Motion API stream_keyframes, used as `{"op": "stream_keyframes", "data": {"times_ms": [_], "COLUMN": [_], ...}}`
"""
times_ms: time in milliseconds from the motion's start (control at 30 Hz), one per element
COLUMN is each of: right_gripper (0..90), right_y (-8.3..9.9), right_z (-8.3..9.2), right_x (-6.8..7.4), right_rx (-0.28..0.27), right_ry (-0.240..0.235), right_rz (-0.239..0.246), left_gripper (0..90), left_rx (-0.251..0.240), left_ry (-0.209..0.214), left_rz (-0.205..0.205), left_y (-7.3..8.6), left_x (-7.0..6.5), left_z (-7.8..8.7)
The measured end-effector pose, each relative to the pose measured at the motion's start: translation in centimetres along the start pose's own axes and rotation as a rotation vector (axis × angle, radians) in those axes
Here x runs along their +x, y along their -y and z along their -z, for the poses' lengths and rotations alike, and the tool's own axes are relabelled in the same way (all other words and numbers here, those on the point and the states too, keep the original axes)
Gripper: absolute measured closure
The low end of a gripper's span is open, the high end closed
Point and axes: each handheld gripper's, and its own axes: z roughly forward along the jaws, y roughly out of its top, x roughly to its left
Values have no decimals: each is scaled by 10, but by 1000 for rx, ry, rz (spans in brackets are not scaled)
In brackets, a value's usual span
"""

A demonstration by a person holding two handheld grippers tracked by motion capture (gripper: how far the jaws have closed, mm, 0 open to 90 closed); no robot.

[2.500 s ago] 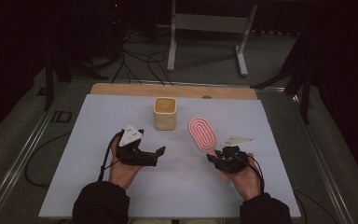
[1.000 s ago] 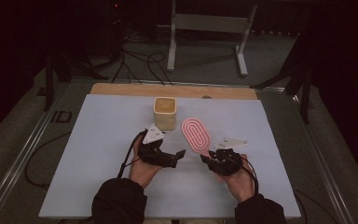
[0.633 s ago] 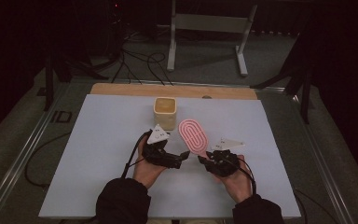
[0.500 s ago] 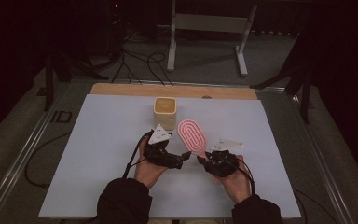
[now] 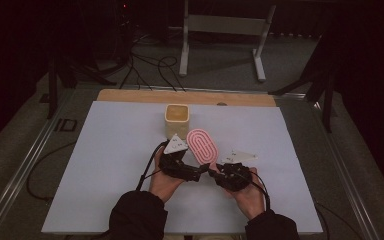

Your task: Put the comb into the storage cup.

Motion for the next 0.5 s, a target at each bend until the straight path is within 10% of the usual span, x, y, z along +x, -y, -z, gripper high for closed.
{"op": "stream_keyframes", "data": {"times_ms": [200, 500], "right_gripper": [700, 700], "right_y": [-1, -1], "right_z": [0, -1], "right_x": [5, 9], "right_rx": [-18, -20], "right_ry": [-16, -26], "right_rz": [2, 16], "left_gripper": [24, 302], "left_rx": [10, 10], "left_ry": [23, 25], "left_rz": [34, 91], "left_y": [0, 0], "left_x": [2, 3], "left_z": [-3, -4]}}
